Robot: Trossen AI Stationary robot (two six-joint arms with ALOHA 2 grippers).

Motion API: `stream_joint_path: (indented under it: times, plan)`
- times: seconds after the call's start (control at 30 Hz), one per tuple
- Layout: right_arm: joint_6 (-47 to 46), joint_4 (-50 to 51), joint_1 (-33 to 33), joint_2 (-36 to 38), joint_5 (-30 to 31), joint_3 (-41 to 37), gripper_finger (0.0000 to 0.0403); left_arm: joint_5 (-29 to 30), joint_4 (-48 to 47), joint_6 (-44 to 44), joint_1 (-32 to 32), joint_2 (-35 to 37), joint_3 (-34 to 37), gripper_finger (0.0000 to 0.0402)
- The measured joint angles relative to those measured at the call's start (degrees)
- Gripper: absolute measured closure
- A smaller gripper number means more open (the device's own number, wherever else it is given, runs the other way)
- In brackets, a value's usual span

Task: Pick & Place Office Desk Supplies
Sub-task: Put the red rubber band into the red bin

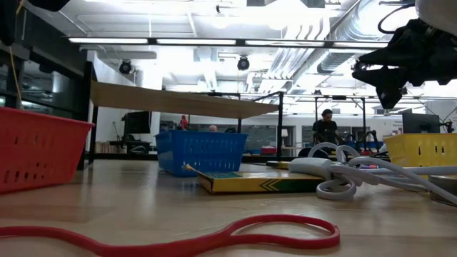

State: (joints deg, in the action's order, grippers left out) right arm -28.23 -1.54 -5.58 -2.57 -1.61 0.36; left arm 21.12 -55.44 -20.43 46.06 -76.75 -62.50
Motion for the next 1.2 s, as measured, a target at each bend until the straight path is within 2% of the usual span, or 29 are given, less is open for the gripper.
stream_joint_path:
  times: [0.67,0.93,1.2]
  plan:
    - [0.0,0.02,0.02,-0.01,-0.02,0.0,0.0253,0.23,1.02,-0.88,-0.04,0.0,0.0,0.0343]
    - [0.0,0.02,0.02,-0.01,-0.01,0.0,0.0253,1.61,8.68,-1.55,-2.94,-2.77,0.0,0.0343]
    - [0.0,0.02,0.0,-0.02,-0.02,0.0,0.0253,1.56,22.65,3.88,-7.12,-7.99,0.0,0.0343]
